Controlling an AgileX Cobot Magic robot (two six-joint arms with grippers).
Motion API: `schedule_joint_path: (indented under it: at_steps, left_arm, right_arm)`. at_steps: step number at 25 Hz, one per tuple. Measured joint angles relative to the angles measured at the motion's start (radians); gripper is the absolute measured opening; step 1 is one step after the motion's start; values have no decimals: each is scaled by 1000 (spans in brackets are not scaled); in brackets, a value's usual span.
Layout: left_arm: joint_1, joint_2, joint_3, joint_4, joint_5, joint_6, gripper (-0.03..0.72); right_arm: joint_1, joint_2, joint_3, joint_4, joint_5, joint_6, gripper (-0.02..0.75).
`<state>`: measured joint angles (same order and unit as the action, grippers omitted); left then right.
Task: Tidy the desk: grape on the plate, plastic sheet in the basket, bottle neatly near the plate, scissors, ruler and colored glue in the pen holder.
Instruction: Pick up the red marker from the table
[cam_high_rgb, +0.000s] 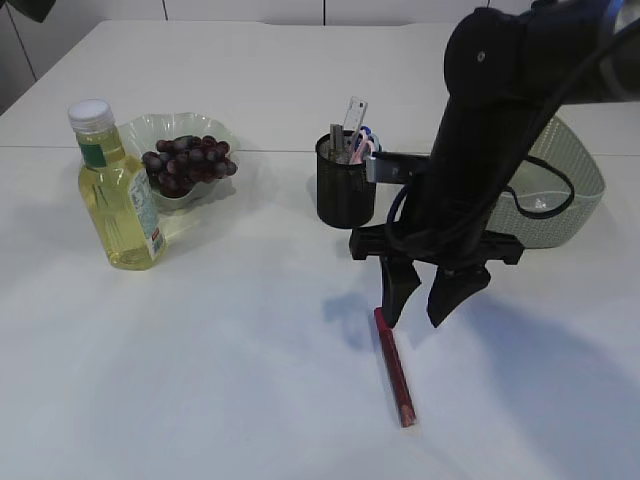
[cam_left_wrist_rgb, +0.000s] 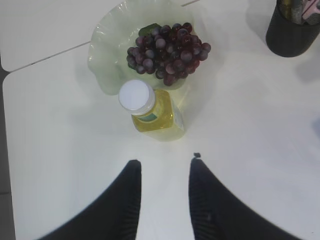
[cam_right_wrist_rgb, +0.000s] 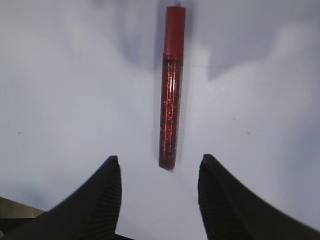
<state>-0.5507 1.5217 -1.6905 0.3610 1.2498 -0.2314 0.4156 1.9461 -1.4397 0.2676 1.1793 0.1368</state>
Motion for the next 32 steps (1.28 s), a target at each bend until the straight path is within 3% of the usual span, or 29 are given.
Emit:
schedule_joint_path:
  at_steps: [9,14,18,32]
  left_arm:
    - [0,0,0,0,2,0,240]
    - [0,0,0,2,2,0,240]
    - [0,0,0,4,2,0,240]
    - [0,0,0,4,2,0,240]
  right_arm:
    - [47,21,96,8,-190,49,405]
    - [62,22,108,-61,-265,84,405]
    - [62,37,108,-143,-270,134,405]
    - [62,103,108,-104,-248,145,404]
